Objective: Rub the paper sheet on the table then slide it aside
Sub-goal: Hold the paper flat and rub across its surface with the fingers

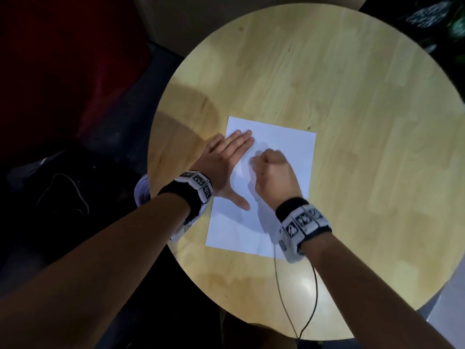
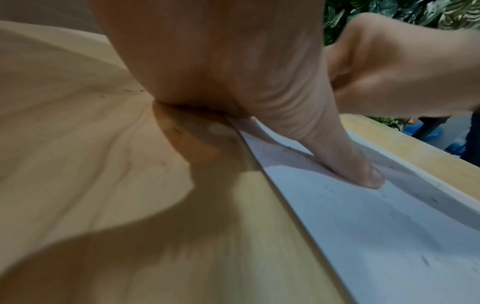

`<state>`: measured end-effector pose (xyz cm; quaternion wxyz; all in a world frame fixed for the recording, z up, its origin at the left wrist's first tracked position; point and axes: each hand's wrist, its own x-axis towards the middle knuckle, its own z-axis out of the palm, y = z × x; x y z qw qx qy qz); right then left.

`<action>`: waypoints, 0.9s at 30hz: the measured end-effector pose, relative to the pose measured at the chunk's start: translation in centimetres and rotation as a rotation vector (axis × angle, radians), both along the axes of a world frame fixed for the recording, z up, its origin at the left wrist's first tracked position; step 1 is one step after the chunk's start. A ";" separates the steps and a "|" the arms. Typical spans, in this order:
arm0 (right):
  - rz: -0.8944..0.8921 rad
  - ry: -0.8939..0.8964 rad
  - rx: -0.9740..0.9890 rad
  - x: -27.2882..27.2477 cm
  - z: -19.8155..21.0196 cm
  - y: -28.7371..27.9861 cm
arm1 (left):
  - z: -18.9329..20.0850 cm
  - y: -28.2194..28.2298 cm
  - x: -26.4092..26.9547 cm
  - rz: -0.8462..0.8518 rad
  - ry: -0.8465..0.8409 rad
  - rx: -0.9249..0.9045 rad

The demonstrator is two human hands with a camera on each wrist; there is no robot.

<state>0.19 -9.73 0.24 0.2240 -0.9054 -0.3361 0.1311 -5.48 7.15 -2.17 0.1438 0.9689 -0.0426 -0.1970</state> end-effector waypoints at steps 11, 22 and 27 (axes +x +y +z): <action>-0.059 -0.026 -0.068 2.7 0.0 1.5 | -0.3 0.1 -0.1 0.009 -0.002 -0.017; 0.019 -0.013 -0.123 3.0 0.3 1.1 | -0.4 0.1 0.0 0.017 -0.018 -0.020; 0.024 0.056 -0.166 -1.8 1.1 -0.6 | -0.2 0.0 -0.2 0.028 -0.041 -0.030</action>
